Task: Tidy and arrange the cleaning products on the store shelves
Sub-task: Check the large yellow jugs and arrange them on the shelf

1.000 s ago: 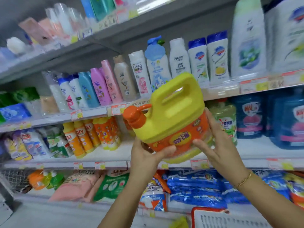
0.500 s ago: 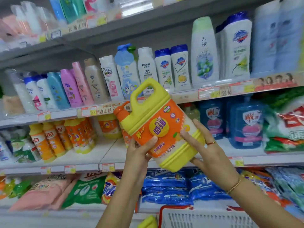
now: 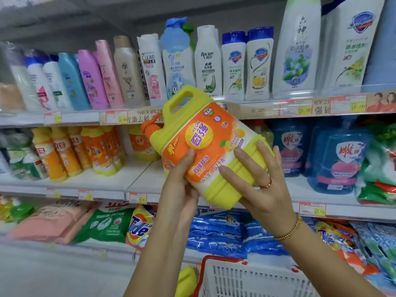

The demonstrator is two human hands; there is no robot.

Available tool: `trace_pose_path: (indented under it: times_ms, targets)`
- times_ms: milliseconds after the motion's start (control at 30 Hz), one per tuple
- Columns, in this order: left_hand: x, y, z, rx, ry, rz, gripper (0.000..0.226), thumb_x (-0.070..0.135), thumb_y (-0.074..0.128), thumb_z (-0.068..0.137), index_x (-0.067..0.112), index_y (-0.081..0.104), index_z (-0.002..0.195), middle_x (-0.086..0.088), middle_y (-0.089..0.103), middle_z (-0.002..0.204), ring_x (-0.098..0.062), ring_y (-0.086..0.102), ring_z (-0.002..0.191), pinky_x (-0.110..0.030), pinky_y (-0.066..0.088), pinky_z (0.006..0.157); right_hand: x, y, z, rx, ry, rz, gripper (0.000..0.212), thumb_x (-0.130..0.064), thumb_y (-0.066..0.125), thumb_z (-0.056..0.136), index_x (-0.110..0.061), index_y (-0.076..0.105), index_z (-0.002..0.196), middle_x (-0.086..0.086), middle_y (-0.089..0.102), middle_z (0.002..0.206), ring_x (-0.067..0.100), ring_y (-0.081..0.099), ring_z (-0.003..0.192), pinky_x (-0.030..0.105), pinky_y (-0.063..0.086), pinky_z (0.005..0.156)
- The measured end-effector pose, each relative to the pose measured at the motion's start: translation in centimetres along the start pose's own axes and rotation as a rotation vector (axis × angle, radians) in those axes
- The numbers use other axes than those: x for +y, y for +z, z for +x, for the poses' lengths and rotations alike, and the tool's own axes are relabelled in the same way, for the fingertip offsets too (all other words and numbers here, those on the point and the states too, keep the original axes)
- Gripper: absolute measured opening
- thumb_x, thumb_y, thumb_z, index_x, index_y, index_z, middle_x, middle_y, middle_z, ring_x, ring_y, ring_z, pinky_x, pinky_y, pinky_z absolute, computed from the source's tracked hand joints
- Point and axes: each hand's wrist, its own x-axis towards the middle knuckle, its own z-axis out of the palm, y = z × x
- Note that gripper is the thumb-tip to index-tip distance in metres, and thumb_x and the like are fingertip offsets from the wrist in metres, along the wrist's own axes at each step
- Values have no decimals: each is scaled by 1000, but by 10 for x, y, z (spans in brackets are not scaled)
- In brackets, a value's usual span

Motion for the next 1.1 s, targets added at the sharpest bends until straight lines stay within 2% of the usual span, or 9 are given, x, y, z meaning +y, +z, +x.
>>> trace_pose_path:
  times_ms: [200,333,433,500,633,767,900,1000,1100]
  targets:
    - [16,-6,6,-207,96,-172,120,56,91,40,10,44,141,-18,52,139,-36,47,130,-53,34,111,-31,7,25,87,226,325,59,-46,66,83,-31,42,135,2,40,143,37,32,138,60,33,106]
    - [20,-12,6,-203,151,-113,114,51,92,40,14,46,138,-10,63,128,-23,60,119,-39,54,91,-45,5,34,62,514,665,75,-31,80,67,-37,46,133,-14,48,140,14,47,131,45,44,103]
    - [20,-23,9,-199,168,35,113,39,92,55,29,30,149,-6,48,145,-26,49,131,-38,54,86,-48,1,39,34,707,911,78,-27,83,60,-33,50,131,-15,58,128,8,55,119,30,49,95]
    - [19,-26,9,-180,177,87,114,29,94,52,33,32,148,1,50,144,-21,54,126,-37,55,84,-46,-1,41,49,791,1019,73,-30,83,59,-30,53,126,-12,63,121,8,59,114,21,49,89]
    - [17,-27,10,-178,199,159,84,8,79,67,22,42,141,-3,61,132,-21,61,118,-30,56,81,-45,-4,46,124,954,1267,64,-30,88,56,-30,61,114,-5,70,110,13,66,103,22,54,79]
    - [16,-24,10,-205,147,104,94,32,97,39,11,55,121,-6,71,112,-21,69,100,-33,59,76,-46,-8,49,208,1076,1452,80,-61,78,60,-33,49,130,-5,64,124,17,63,112,31,56,77]
    - [13,-22,7,-141,154,88,99,37,97,34,14,56,121,-6,69,117,-20,68,101,-32,50,77,-34,-11,47,166,925,1132,82,-53,71,75,-42,28,144,-15,45,140,4,48,126,27,52,90]
    - [12,-17,5,-81,193,24,107,35,98,33,7,54,126,-12,66,121,-23,68,102,-37,59,79,-30,-9,44,-93,629,688,95,-56,76,62,-55,21,140,-10,2,157,-5,10,142,11,29,108]
    - [12,-12,2,-54,255,13,112,34,96,39,5,47,135,-15,62,128,-27,65,109,-38,57,82,-24,-4,37,-256,465,354,115,-55,82,55,-46,12,145,5,-16,158,17,-11,147,29,6,115]
